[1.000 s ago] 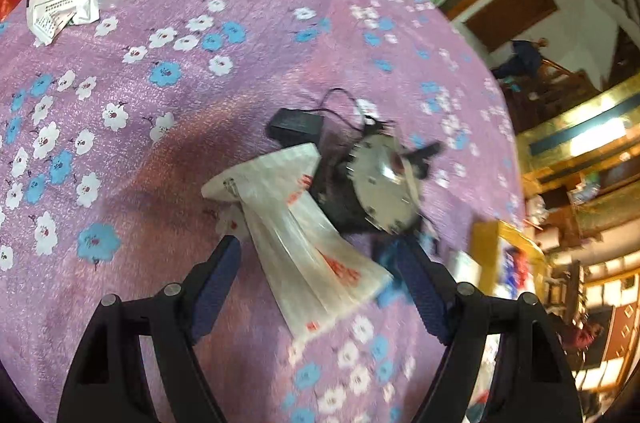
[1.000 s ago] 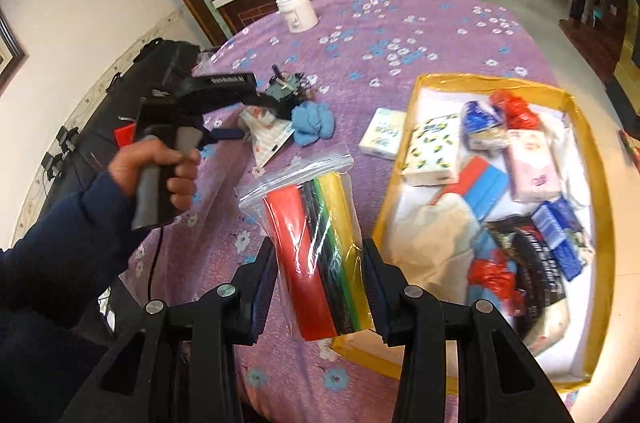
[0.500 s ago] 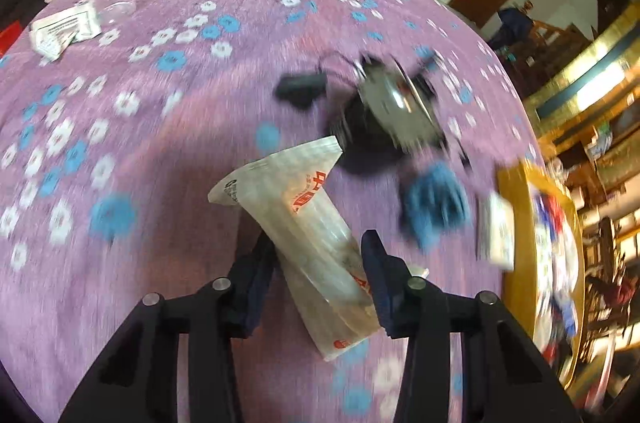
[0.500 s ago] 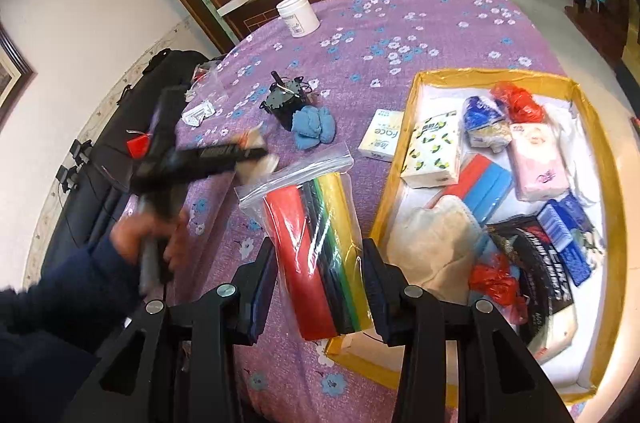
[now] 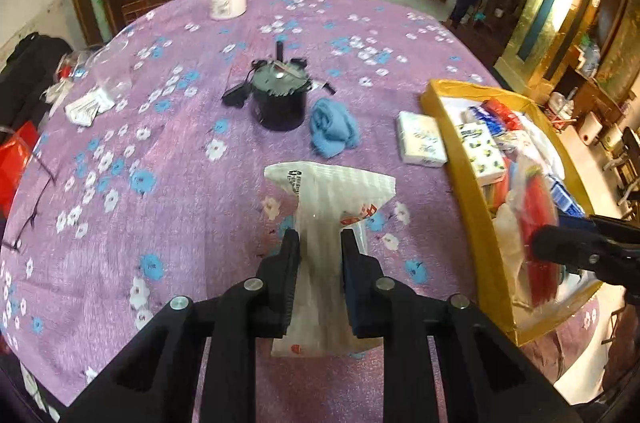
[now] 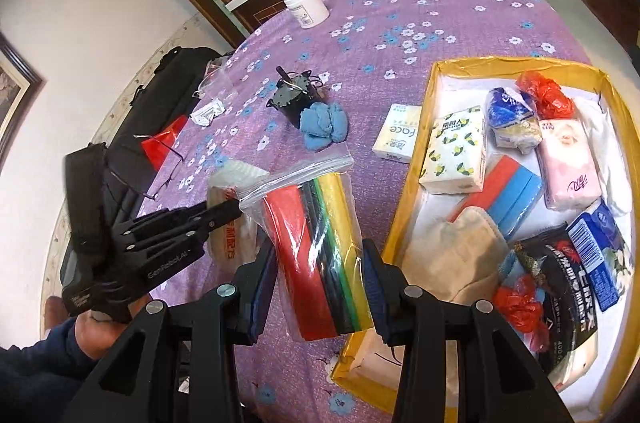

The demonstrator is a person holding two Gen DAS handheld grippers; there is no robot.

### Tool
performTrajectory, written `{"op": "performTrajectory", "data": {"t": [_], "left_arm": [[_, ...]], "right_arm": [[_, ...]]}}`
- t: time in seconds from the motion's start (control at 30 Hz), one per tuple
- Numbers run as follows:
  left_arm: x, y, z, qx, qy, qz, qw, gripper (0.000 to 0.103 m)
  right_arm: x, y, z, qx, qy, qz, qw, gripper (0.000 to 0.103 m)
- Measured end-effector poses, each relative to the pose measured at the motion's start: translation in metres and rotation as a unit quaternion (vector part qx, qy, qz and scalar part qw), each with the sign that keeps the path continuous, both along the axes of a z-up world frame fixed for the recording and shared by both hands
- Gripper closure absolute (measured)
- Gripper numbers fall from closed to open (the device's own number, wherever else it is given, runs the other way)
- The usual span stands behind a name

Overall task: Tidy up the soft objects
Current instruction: 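Grasp the bagged striped clay sticks with right tool while left tool grasps white red-printed bag, then lower the white bag with left tool while right tool lowers clay sticks into tray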

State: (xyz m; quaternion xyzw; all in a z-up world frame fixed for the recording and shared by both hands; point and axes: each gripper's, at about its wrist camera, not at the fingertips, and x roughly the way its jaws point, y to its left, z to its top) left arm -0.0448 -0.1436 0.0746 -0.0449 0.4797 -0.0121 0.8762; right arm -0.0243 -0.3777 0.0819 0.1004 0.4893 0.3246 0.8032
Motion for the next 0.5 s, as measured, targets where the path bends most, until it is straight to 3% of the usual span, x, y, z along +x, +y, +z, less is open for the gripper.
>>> {"op": "performTrajectory", "data": {"t": [0.2, 0.5], "left_arm": [[0.006, 0.004, -0.009, -0.018, 0.017, 0.013, 0.9996, 0.083], [0.013, -0.049, 0.022, 0.041, -0.027, -0.046, 0.9977, 0.083]], "right_arm": [[0.001, -0.017, 0.006, 0.007, -0.007, -0.012, 1.000, 0.058], [0.003, -0.043, 0.011, 0.013, -0.014, -0.040, 0.999, 0.058]]}}
